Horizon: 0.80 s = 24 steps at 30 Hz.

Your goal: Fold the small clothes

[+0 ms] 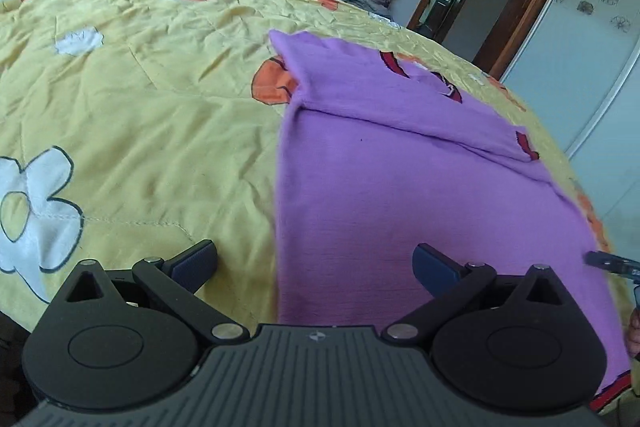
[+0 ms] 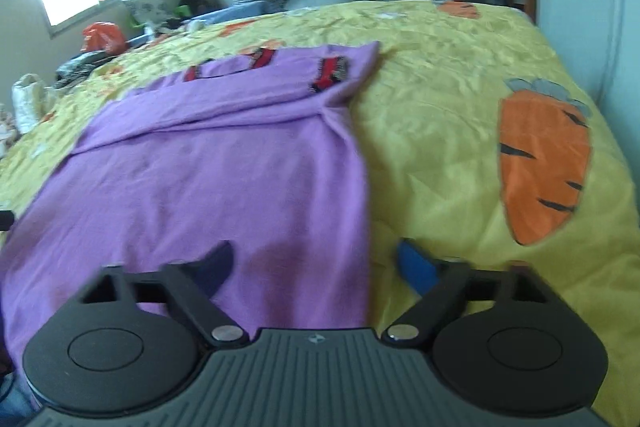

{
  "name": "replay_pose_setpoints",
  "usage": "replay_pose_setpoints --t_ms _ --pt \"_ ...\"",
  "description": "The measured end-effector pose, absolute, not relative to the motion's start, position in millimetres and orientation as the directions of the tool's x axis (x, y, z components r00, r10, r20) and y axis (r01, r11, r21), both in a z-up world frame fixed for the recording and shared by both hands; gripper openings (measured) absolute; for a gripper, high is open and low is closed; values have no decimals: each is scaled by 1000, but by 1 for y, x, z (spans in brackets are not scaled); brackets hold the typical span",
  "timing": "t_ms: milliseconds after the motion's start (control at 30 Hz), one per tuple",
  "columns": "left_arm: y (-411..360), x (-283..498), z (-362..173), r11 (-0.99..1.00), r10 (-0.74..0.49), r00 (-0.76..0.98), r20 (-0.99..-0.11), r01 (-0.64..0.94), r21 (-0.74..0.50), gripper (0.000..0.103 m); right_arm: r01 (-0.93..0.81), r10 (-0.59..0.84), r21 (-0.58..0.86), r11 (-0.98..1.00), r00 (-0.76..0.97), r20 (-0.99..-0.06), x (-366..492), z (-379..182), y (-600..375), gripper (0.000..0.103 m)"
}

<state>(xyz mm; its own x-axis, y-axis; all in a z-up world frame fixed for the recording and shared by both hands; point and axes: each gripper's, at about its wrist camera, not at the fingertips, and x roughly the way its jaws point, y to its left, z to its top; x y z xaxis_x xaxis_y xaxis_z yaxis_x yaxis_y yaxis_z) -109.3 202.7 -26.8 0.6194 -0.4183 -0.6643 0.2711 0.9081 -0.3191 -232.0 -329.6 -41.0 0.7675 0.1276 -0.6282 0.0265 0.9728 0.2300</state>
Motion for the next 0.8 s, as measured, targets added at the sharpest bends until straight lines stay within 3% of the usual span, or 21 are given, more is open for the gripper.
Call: replay_pose_setpoints --t_ms 33,233,267,333,400,467,533,567,600,633,700,800 --pt "203 -110 -27 906 -422 615 -666 271 -325 101 21 137 237 971 766 -629 -232 -40 -329 50" --pt "204 -130 -25 887 -461 586 -667 287 -361 94 -45 199 256 966 760 -619 -243 -40 -319 49" --pt "203 -135 -24 889 -459 582 -671 296 -351 89 -56 208 256 965 759 -617 -246 -40 -316 49" --pt "203 -142 -24 884 -467 577 -670 307 -352 71 -91 222 238 967 757 -614 -253 -41 -306 49" --pt "204 -143 -24 876 -483 559 -674 302 -377 35 -111 212 198 974 761 -614 -258 -41 -296 49" --pt "208 -140 -27 870 -493 552 -673 287 -401 31 -121 218 197 973 762 -610 -259 -41 -293 49" --pt "215 -137 -29 860 -507 544 -669 262 -439 16 -111 253 265 958 763 -595 -258 -41 -300 47" --pt "221 -135 -31 853 -514 537 -668 242 -462 7 -104 258 280 954 761 -595 -257 -42 -303 41" --pt "226 -133 -33 838 -534 531 -658 229 -495 6 -90 249 283 955 763 -596 -257 -42 -305 25" --pt "232 -131 -35 821 -554 530 -642 220 -527 5 -77 249 300 951 765 -594 -256 -42 -308 18" --pt "237 -130 -36 803 -574 541 -615 223 -553 4 -64 258 329 942 765 -590 -255 -44 -315 9" --pt "235 -124 -36 806 -568 555 -607 227 -547 1 -68 278 359 931 772 -572 -253 -42 -320 7"
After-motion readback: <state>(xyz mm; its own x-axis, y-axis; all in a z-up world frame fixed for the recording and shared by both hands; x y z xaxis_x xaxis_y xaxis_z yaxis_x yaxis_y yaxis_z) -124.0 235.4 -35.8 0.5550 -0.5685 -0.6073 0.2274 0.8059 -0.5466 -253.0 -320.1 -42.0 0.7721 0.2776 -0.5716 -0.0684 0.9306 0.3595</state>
